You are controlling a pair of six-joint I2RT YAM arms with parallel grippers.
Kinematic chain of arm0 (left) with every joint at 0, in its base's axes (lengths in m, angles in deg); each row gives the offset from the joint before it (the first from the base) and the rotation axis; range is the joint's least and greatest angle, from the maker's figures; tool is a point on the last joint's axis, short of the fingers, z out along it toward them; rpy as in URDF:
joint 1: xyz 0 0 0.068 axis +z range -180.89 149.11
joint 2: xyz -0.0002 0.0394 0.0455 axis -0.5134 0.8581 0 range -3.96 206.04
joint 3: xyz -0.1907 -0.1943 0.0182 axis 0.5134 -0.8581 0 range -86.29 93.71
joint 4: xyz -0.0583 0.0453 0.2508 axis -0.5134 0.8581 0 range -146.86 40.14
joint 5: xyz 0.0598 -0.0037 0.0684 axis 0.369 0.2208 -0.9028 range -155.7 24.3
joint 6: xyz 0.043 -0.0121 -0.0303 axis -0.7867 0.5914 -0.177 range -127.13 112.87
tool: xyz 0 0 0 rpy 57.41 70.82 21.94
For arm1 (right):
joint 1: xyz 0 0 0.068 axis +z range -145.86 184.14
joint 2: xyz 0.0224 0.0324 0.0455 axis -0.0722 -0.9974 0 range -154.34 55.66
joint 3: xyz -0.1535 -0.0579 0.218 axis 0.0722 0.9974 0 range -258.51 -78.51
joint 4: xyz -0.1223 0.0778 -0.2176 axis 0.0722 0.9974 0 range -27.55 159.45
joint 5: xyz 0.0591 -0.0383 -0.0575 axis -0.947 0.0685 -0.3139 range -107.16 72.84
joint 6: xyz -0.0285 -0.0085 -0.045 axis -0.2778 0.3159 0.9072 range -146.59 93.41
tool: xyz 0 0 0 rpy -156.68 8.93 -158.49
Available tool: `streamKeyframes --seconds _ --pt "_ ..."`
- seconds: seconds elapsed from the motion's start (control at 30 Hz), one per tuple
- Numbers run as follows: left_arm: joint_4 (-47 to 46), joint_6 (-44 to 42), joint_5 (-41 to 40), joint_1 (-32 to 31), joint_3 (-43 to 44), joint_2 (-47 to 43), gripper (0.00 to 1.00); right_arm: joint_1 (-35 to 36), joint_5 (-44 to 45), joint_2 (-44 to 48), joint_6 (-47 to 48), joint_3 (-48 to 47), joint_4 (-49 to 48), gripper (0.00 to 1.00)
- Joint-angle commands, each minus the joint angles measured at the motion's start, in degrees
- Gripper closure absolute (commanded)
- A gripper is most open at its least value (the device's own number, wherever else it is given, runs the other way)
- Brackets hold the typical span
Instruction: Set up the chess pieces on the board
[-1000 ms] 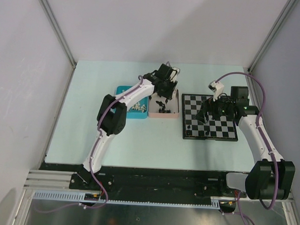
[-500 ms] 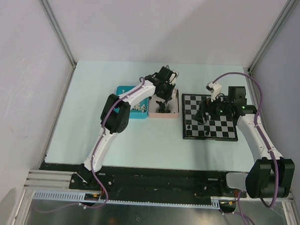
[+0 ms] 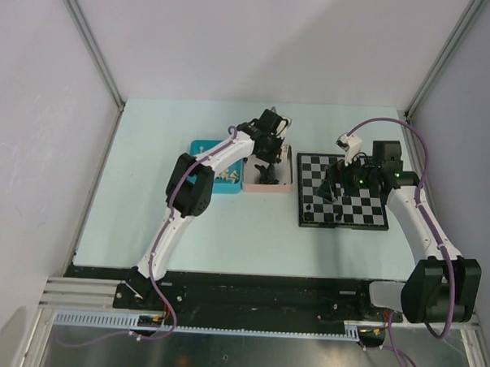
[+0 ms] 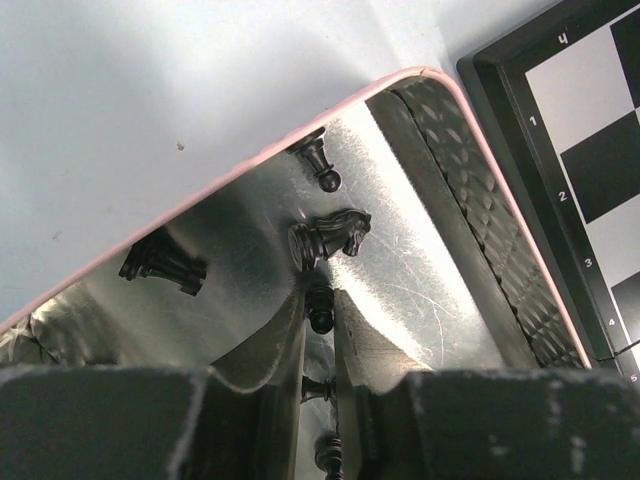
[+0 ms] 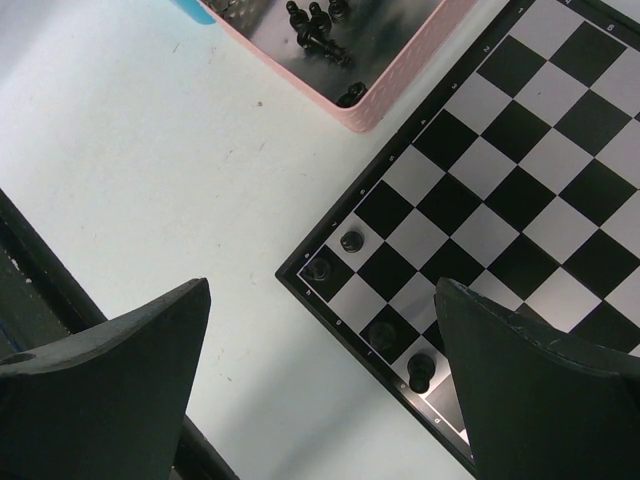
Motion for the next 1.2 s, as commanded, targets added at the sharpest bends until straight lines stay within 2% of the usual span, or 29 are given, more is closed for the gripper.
streamKeyframes --seconds 0.0,0.03,0.13,0.23,0.57,0.8,1.0,1.17 --pt "-0.23 -0.52 1.15 0.22 3.29 0.45 0.81 0.47 0.2 -0.37 0.88 -0.98 0.12 0.0" --pt "-0.23 -0.44 1.15 0.31 3.29 0.37 0.87 0.38 0.29 -0.29 0.88 -0.98 0.03 0.0" --pt "-0.32 -0.43 1.41 0.22 3.03 -0.33 0.96 0.64 0.55 -0.55 0.88 -0.98 0.03 0.01" --pt "-0.23 -0.61 1.15 0.31 1.89 -2.78 1.0 0.91 0.64 -0.55 0.97 -0.98 0.12 0.0" --pt "-0.5 -1.49 0.71 -0.39 -8.22 -17.45 1.0 0.65 1.25 -0.11 1.15 -1.07 0.12 0.0" --pt "-0.5 -1.23 3.16 -3.29 -13.75 -24.41 1.0 -1.63 4.06 0.42 0.1 -0.98 -0.76 0.0" --pt "-0.5 -0.17 7.91 -8.47 -15.08 -26.09 1.0 -6.21 9.94 2.26 -5.17 -0.01 -4.44 0.0" --pt "-0.58 0.88 10.99 -15.06 -12.27 -22.85 1.0 -9.55 17.5 4.46 -9.13 1.39 -8.05 0.0"
